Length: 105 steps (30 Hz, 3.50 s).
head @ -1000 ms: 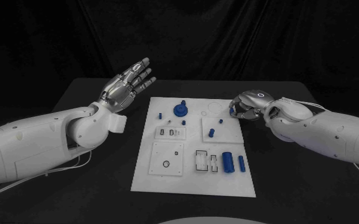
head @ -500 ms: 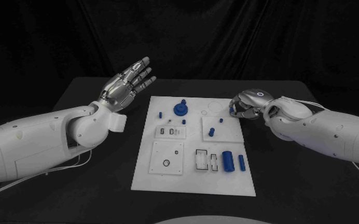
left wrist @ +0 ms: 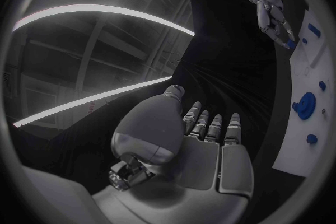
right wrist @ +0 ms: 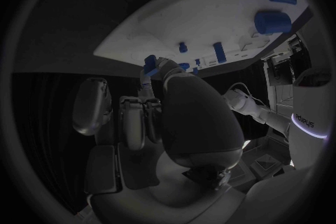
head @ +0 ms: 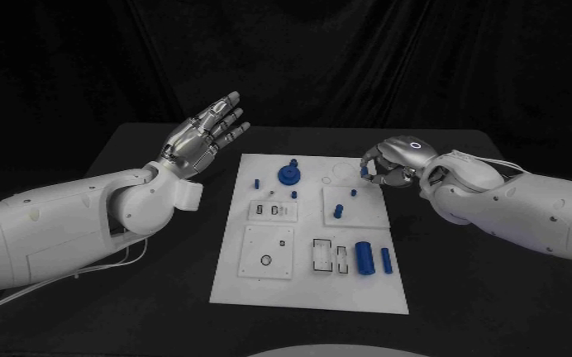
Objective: Assemble the parts on the task board
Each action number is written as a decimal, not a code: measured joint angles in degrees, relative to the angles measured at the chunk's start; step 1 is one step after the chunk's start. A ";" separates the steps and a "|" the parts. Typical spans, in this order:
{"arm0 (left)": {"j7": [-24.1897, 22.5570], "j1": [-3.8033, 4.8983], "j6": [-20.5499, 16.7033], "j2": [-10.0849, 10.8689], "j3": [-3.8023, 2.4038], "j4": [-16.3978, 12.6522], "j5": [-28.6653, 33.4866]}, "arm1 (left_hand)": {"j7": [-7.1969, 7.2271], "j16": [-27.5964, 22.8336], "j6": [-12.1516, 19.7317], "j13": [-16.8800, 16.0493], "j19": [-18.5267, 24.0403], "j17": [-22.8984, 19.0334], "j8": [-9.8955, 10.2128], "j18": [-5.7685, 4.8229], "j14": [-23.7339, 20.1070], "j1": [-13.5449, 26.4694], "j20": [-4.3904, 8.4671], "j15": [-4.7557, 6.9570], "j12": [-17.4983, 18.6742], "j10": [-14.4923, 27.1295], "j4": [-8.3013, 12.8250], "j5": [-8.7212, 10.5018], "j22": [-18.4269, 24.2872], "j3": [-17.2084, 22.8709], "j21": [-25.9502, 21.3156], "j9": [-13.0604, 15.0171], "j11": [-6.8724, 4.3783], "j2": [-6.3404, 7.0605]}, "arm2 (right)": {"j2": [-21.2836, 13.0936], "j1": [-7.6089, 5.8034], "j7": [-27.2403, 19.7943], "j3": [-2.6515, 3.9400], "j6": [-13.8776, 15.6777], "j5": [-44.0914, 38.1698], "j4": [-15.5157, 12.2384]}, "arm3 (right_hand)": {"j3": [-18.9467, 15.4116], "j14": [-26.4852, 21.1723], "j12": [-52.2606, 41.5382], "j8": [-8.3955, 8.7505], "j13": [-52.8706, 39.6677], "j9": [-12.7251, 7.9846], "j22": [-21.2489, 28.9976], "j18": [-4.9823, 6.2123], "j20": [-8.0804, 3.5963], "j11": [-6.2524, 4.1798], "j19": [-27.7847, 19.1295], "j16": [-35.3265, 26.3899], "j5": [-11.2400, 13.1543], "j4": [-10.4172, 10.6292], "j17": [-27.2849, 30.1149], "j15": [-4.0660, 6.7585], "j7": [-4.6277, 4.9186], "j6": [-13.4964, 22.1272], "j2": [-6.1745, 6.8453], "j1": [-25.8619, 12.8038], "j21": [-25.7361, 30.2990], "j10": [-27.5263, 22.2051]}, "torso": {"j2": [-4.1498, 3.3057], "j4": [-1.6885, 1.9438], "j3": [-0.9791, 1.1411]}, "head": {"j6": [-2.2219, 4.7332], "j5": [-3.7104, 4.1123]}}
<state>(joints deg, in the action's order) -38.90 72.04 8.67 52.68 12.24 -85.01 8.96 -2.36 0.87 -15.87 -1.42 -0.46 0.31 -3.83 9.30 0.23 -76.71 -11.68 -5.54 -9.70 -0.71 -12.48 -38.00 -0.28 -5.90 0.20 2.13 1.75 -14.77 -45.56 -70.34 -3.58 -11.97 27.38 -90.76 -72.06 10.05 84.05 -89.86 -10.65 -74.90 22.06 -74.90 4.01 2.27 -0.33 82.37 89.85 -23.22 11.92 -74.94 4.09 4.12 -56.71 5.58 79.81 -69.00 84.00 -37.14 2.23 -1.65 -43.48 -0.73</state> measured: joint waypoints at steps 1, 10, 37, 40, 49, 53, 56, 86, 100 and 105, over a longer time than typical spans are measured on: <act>0.00 -0.01 0.01 0.00 0.00 0.06 0.00 | 0.00 0.00 0.00 0.00 0.00 0.00 0.00 0.00 0.01 0.00 0.00 -0.01 0.00 0.00 0.01 -0.06 0.00 0.01 0.00 0.00 0.00 0.00 | -0.18 -0.47 0.19 0.01 0.22 0.00 -1.02 | 0.00 0.00 0.00 -0.01 0.00 0.00 0.00 0.00 0.19 0.00 -0.19 0.00 0.00 0.00 0.00 0.00 0.00 0.00 0.00 0.00 0.00 0.00 | 0.00 -0.01 0.00 | -0.10 -0.01; 0.00 -0.03 0.00 -0.19 0.00 0.40 0.00 | 0.00 0.00 0.00 0.00 0.00 0.00 0.00 0.00 0.21 0.00 0.00 -0.21 0.00 0.00 0.17 -0.23 0.00 0.16 0.00 0.00 0.00 0.00 | 0.14 -3.02 4.45 0.06 1.41 -0.81 -9.61 | 0.15 0.00 0.00 -0.14 0.00 0.03 0.00 0.00 0.28 0.00 -0.70 0.00 0.26 -0.46 0.01 0.00 0.12 -0.10 -0.02 0.02 1.89 0.00 | 0.16 -0.03 -0.05 | -0.48 -0.12; 0.00 -0.58 0.00 -0.70 0.00 1.00 0.00 | 0.00 0.00 0.00 0.00 0.00 0.00 0.00 0.00 0.21 0.00 0.00 -0.21 0.00 0.01 0.16 -0.22 0.00 0.16 0.00 0.00 -0.02 0.00 | 12.75 0.02 12.39 0.04 -2.85 -6.74 -10.54 | 0.32 -0.20 0.00 -0.21 -0.03 0.06 -0.03 0.00 0.49 0.00 -1.32 0.00 0.88 -1.27 0.02 -0.21 0.32 0.12 -0.29 0.44 3.40 0.00 | 0.03 0.02 -0.07 | -1.30 -0.26; 0.00 -0.61 0.00 -0.73 0.01 1.05 0.00 | 0.00 0.00 0.00 0.00 0.00 0.00 0.00 0.00 0.21 0.00 0.00 -0.21 0.00 0.01 0.16 -0.22 0.00 0.16 0.00 0.00 -0.02 0.00 | 13.45 0.52 12.53 0.04 -3.32 -6.93 -9.98 | 0.32 -0.21 0.00 -0.20 -0.03 0.06 -0.03 -0.01 0.49 0.00 -1.32 0.00 0.92 -1.27 0.02 -0.21 0.32 0.13 -0.29 0.44 3.40 0.00 | 0.02 0.03 -0.07 | -1.41 -0.16; 0.00 -0.70 0.00 -0.72 0.01 1.04 0.00 | 0.00 0.00 0.00 0.00 0.00 0.00 0.00 0.00 0.21 0.00 0.00 -0.21 0.00 0.01 0.16 -0.22 0.00 0.16 0.00 0.00 -0.02 0.00 | 14.63 1.37 12.70 0.03 -4.47 -7.20 -8.68 | 0.15 -0.20 0.00 0.02 -0.03 0.40 -0.02 0.00 0.49 -0.01 -1.32 0.00 1.15 -1.43 0.02 -0.20 0.42 0.23 -0.28 0.43 3.67 0.00 | -0.03 0.02 -0.01 | -1.63 -0.51; 0.00 -0.74 0.00 -0.71 0.01 1.04 0.00 | 0.00 0.00 0.00 0.00 0.00 0.00 0.00 0.00 0.21 0.00 0.00 -0.21 0.00 0.02 0.18 -0.22 0.00 0.18 0.00 0.00 -0.02 0.00 | 15.02 1.54 12.72 0.03 -4.80 -7.25 -8.26 | 0.15 -0.20 0.00 0.07 -0.02 0.70 -0.02 0.00 0.49 0.00 -1.32 0.00 1.35 -1.43 0.03 -0.21 0.50 0.32 -0.28 0.43 3.67 0.00 | -0.03 0.01 -0.01 | -1.63 -0.35; 0.00 -0.79 0.00 -0.73 0.00 1.05 0.00 | 0.00 0.00 0.00 0.00 0.00 0.00 0.00 0.00 0.21 0.00 0.00 -0.21 0.00 0.02 0.32 -0.22 0.00 0.33 0.00 0.00 -0.02 0.00 | 15.32 1.63 12.73 0.03 -5.00 -7.29 -8.06 | 0.15 -0.21 0.00 0.11 -0.02 0.83 -0.02 -0.01 0.49 -0.01 -1.32 0.00 1.36 -1.43 0.03 -0.21 0.51 0.33 -0.28 0.43 3.67 0.00 | -0.03 0.01 -0.01 | -1.64 -0.20; 0.00 -0.97 0.09 -1.01 0.00 1.33 0.00 | -0.21 0.00 0.21 0.00 0.00 0.00 0.00 0.00 0.20 0.00 0.00 -0.20 0.00 0.02 0.32 -0.22 0.00 0.32 0.00 0.00 -0.02 0.00 | 17.21 2.67 12.66 0.04 -6.60 -7.39 -5.04 | 0.15 -0.05 0.00 -0.05 -0.01 0.74 -0.01 0.00 0.69 -0.01 -1.52 0.00 1.80 -1.73 0.03 -0.36 0.67 0.90 -0.28 0.42 4.11 0.00 | -0.03 0.00 0.00 | -2.08 0.04; 0.00 -1.00 0.14 -1.04 0.00 1.41 0.00 | -0.21 0.00 0.21 0.00 0.00 0.00 0.00 0.00 0.20 0.00 0.00 -0.20 0.00 0.02 0.32 -0.22 0.00 0.32 0.00 0.00 -0.02 0.00 | 17.57 2.69 12.60 0.07 -7.17 -7.40 -4.47 | -0.08 -0.05 0.00 1.41 -0.01 0.39 0.00 -0.01 0.69 0.07 -1.52 0.00 5.27 -2.29 0.03 -0.36 1.25 3.72 -0.77 -0.05 4.84 0.05 | -0.02 0.01 -0.01 | -2.27 0.12; 0.00 -1.01 0.16 -1.07 0.00 1.42 0.00 | -0.21 0.00 0.21 0.00 0.00 0.00 0.00 0.00 0.20 0.00 0.00 -0.20 0.00 0.02 0.32 -0.22 0.00 0.32 0.00 0.00 -0.02 0.00 | 17.64 2.72 12.54 0.05 -7.49 -7.40 -4.35 | -0.08 -0.05 0.00 1.67 -0.01 -0.09 0.00 -0.01 0.90 0.41 -1.72 0.00 6.25 -2.29 0.03 -0.35 1.44 3.91 -0.46 -0.37 4.84 0.00 | -0.02 0.01 -0.01 | -2.49 0.15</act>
<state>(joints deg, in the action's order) -38.90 71.03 8.83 51.62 12.24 -83.59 8.96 -2.56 0.87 -15.66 -1.42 -0.46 0.31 -3.82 9.30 0.43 -76.71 -11.68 -5.74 -9.70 -0.69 -12.16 -38.22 -0.28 -5.58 0.20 2.13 1.73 -14.78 -27.92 -67.61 8.96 -11.92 19.88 -98.16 -76.41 9.97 84.00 -89.86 -8.99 -74.91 21.97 -74.90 4.01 3.17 0.09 80.65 89.85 -16.97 9.63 -74.91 3.74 5.56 -52.80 5.12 79.44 -64.16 84.00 -37.16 2.24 -1.66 -45.98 -0.58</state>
